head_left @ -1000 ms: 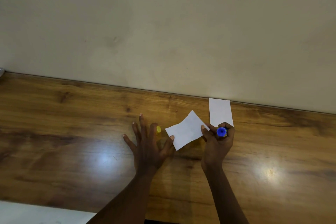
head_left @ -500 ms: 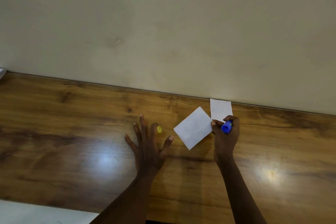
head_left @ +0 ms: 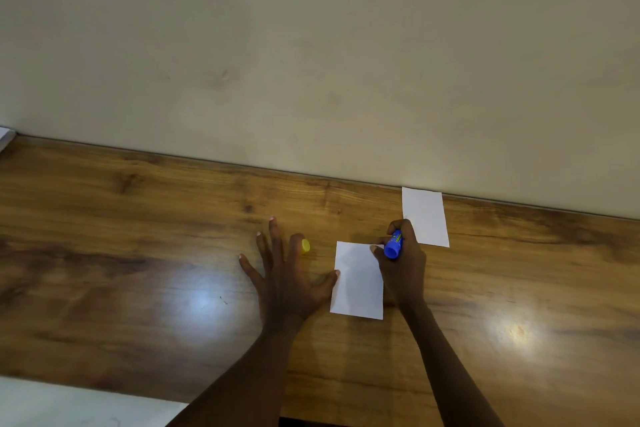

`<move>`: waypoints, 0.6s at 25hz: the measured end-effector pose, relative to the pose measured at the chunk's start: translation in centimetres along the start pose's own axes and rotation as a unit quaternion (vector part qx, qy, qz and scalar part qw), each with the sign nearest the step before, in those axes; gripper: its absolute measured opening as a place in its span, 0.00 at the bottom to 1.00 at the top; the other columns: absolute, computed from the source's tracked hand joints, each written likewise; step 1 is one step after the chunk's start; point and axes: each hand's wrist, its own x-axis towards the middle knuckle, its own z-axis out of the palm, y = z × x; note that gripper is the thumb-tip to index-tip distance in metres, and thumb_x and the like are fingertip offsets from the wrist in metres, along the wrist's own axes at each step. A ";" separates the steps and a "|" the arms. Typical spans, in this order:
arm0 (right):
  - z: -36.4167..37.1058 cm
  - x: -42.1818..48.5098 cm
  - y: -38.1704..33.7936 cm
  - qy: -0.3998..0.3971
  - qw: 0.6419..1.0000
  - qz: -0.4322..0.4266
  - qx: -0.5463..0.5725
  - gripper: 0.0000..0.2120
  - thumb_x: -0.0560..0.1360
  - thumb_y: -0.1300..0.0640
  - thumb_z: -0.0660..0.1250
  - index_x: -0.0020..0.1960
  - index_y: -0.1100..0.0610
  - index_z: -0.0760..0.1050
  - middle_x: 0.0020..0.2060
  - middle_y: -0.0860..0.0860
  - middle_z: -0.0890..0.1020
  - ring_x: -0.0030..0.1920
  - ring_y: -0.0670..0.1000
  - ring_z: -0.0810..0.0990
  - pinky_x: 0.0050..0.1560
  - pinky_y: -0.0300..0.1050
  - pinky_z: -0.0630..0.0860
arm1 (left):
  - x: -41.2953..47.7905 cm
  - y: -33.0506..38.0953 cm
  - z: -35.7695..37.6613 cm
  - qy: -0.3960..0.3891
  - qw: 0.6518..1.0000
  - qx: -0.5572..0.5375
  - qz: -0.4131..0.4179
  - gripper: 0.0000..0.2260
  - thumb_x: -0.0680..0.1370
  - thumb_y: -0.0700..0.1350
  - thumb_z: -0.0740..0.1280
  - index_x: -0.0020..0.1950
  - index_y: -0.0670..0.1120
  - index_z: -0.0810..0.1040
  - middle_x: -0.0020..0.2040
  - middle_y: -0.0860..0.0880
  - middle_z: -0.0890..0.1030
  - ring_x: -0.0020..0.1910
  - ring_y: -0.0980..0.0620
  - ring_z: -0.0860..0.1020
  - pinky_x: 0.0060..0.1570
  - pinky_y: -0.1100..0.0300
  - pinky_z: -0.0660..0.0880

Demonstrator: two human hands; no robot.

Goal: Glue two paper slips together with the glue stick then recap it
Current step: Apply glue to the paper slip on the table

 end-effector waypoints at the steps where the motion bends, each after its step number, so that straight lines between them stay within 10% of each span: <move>1: 0.1 -0.1 0.1 0.008 1.000 0.002 -0.001 0.16 0.66 0.71 0.69 0.52 0.65 0.68 0.36 0.56 0.74 0.35 0.52 0.73 0.34 0.32 0.68 | 0.0 0.0 0.0 0.001 1.000 0.000 0.001 0.37 0.63 0.66 0.69 0.66 0.49 0.66 0.77 0.43 0.48 0.74 0.38 0.47 0.66 0.32 0.39; 10: -1.1 0.2 0.4 0.086 0.978 0.072 0.178 0.17 0.67 0.70 0.69 0.48 0.58 0.64 0.44 0.63 0.78 0.44 0.59 0.78 0.48 0.52 0.77 | -0.1 -0.1 0.1 0.007 1.000 -0.009 0.010 0.36 0.63 0.65 0.69 0.66 0.49 0.66 0.77 0.42 0.49 0.74 0.37 0.47 0.66 0.31 0.40; 15: -1.9 -1.8 -0.4 0.141 0.981 -0.004 0.136 0.14 0.67 0.72 0.67 0.45 0.58 0.66 0.36 0.55 0.77 0.35 0.54 0.76 0.36 0.28 0.74 | -0.1 -0.1 0.0 0.002 1.000 -0.005 0.014 0.36 0.63 0.65 0.69 0.65 0.48 0.68 0.76 0.41 0.51 0.74 0.35 0.50 0.65 0.29 0.42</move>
